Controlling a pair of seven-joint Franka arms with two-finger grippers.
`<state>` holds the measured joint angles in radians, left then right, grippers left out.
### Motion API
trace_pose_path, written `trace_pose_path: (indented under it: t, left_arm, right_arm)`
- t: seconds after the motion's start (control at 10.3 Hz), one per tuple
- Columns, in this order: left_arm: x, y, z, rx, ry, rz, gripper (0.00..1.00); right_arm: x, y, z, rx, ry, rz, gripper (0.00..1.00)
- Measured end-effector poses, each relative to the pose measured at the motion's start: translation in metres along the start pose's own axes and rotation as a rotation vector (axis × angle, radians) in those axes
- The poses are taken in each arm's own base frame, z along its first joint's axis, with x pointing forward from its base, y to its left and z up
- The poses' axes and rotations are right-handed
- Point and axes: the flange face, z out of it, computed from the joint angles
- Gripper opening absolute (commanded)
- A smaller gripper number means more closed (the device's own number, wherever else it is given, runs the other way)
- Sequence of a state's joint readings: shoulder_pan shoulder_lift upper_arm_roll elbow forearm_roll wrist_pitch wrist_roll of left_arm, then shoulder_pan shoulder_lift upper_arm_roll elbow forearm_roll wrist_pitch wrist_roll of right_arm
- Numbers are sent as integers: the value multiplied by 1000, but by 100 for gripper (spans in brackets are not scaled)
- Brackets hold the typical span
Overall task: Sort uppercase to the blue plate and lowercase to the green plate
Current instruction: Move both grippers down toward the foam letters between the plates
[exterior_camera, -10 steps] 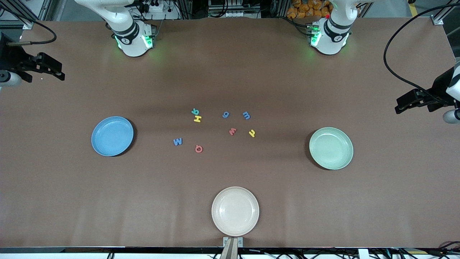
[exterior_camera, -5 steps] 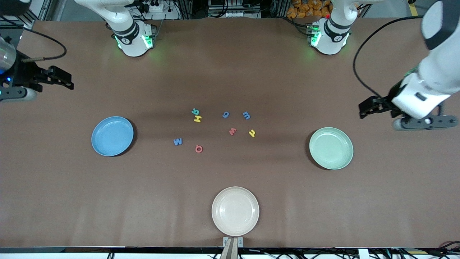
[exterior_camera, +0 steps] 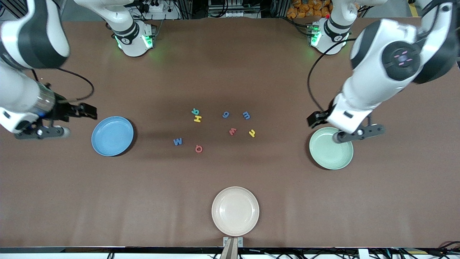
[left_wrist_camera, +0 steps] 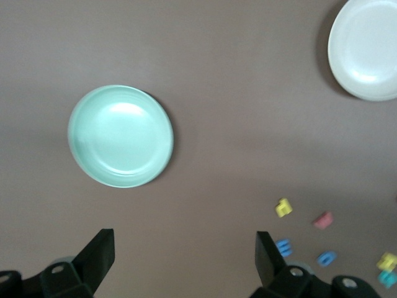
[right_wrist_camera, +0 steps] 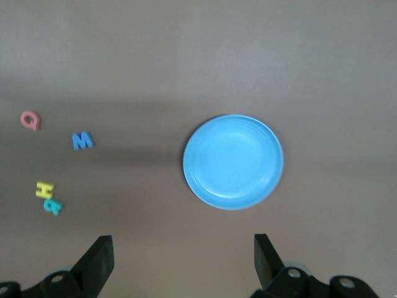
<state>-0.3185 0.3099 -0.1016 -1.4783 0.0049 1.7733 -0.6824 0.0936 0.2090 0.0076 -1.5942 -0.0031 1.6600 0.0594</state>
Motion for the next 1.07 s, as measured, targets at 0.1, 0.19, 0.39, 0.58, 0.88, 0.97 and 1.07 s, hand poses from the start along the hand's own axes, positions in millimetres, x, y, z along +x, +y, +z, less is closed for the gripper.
trace_pose_path:
  t: [0.1,0.19,0.39,0.58,0.88,0.97,1.07]
  left_arm:
    - [-2,21,24,-4,-1,-74,100]
    - [-7,41,51,-3,-7,-128,100]
    - [-21,78,102,3,-21,-231,100]
    - [-40,111,151,-1,-24,-297,100]
    - [-58,143,230,-41,-12,-377,100]
    - [-62,149,256,-58,-2,-395,100]
    - [-67,152,279,-66,10,-406,100]
  right_arm:
    - [9,-22,17,-5,-7,32,100]
    - [15,-49,31,-12,-10,66,100]
    - [18,-106,53,-24,-6,114,100]
    - [29,-143,78,-19,28,178,100]
    - [54,-174,116,-7,61,249,100]
    - [56,-188,127,-4,70,264,100]
    - [56,-200,138,-4,69,284,100]
